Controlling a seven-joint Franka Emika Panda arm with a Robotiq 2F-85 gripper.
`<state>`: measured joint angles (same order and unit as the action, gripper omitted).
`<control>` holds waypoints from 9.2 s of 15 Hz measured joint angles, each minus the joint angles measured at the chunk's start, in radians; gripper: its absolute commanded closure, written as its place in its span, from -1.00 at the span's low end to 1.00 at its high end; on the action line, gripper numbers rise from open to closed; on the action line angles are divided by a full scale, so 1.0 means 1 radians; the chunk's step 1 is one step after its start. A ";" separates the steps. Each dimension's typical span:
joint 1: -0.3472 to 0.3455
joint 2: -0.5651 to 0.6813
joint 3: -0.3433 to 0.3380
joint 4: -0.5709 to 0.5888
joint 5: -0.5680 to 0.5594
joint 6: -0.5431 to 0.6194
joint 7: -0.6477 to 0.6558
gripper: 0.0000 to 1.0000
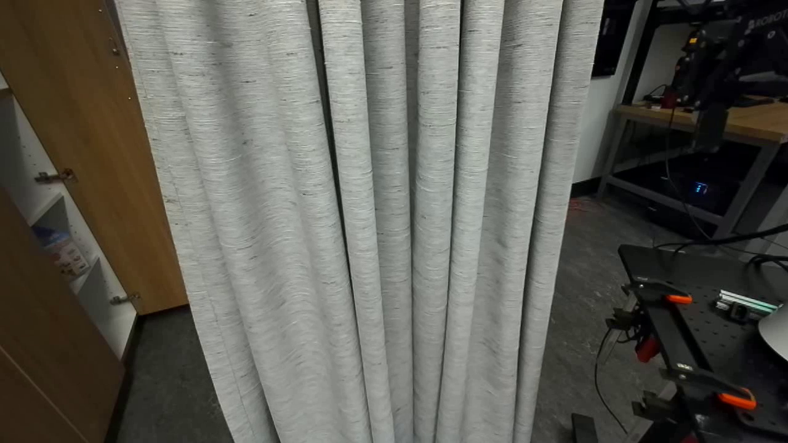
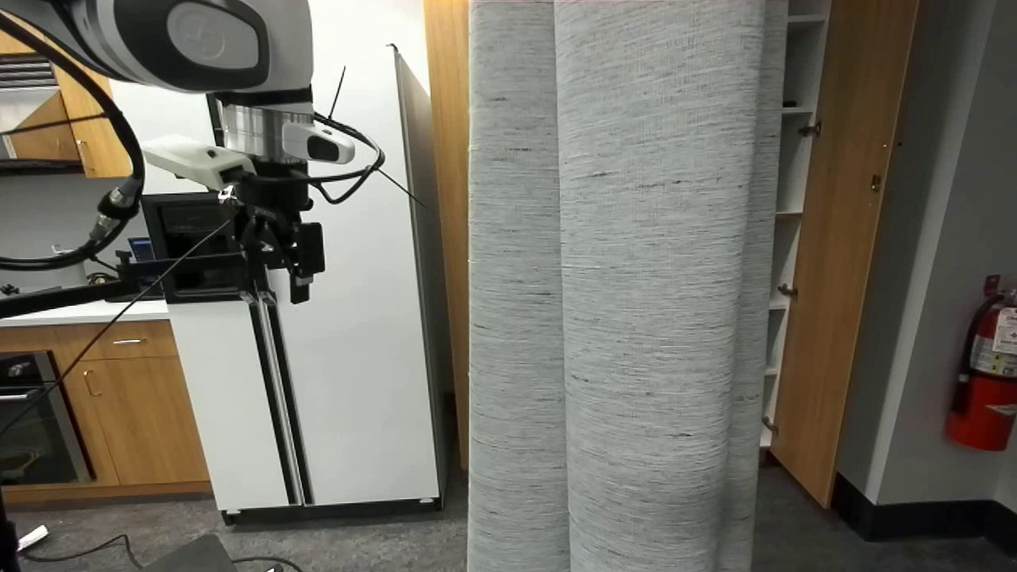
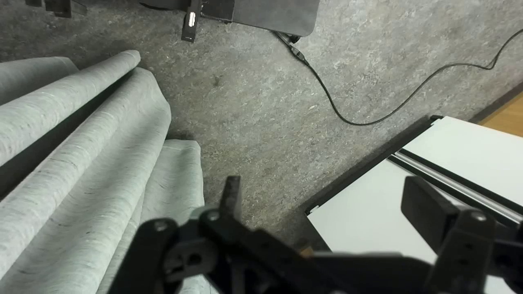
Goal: Close the curtain then open it
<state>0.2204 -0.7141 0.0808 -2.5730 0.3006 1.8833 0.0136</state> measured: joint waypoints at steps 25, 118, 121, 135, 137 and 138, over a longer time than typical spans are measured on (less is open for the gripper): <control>0.000 0.000 0.000 0.000 0.000 0.000 0.000 -1.00; -0.563 0.002 -0.150 0.105 -0.766 0.629 0.128 0.99; -0.613 -0.008 -0.186 0.105 -0.766 0.629 0.128 0.99; -0.787 0.018 -0.292 0.171 -0.766 0.630 0.129 0.99; -0.810 0.029 -0.314 0.192 -0.766 0.630 0.129 0.99; -0.821 0.035 -0.324 0.203 -0.766 0.630 0.129 0.99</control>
<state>-0.6006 -0.6794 -0.2435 -2.3696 -0.4652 2.5135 0.1423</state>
